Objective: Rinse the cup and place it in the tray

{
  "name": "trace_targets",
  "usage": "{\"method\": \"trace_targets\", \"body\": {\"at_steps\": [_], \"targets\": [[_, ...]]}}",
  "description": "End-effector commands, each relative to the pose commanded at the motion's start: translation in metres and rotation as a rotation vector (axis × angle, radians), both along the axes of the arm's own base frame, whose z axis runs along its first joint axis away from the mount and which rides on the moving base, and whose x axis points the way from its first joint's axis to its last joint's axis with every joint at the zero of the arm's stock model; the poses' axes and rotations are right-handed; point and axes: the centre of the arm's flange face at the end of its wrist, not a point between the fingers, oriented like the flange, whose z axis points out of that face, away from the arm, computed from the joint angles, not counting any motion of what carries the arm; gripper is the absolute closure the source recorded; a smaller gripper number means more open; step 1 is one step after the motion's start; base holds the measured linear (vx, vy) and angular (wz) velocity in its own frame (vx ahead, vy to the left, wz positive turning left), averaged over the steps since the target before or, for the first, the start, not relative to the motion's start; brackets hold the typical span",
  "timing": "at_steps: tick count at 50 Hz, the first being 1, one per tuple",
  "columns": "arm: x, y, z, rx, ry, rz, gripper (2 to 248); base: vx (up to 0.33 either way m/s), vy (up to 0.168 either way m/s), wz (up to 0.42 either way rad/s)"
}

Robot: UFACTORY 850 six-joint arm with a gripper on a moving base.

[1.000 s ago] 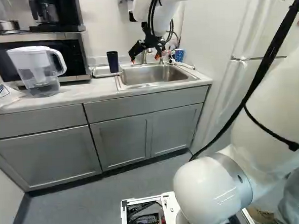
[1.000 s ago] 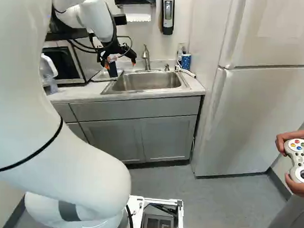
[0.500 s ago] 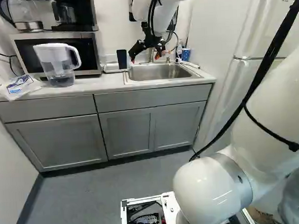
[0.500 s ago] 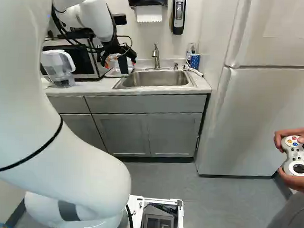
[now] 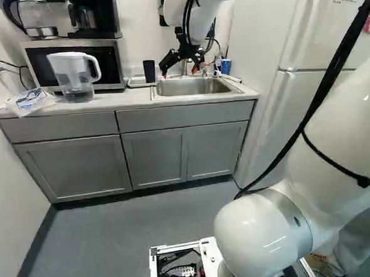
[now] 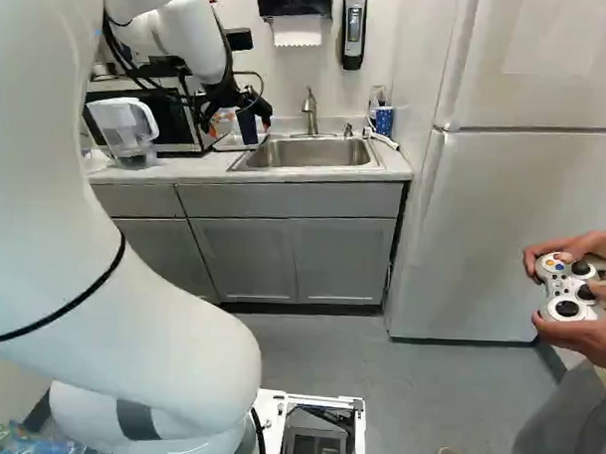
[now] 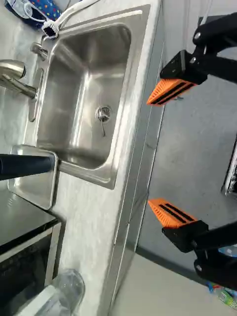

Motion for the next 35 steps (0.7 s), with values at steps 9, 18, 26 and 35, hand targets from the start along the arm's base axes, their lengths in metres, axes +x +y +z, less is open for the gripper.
{"method": "trace_targets", "body": {"at_steps": [9,18,26,35], "targets": [[0.0,0.0,0.0,0.0,0.0,0.0,3,-0.133,-0.057,0.024],[0.0,0.0,0.0,0.0,0.0,0.0,3,-0.081,-0.036,0.01],[0.0,0.0,0.0,0.0,0.0,0.0,3,-0.003,0.0,0.002],[0.0,-0.0001,-0.0003,0.0,0.0,0.0,3,0.0,0.0,0.0]]}}
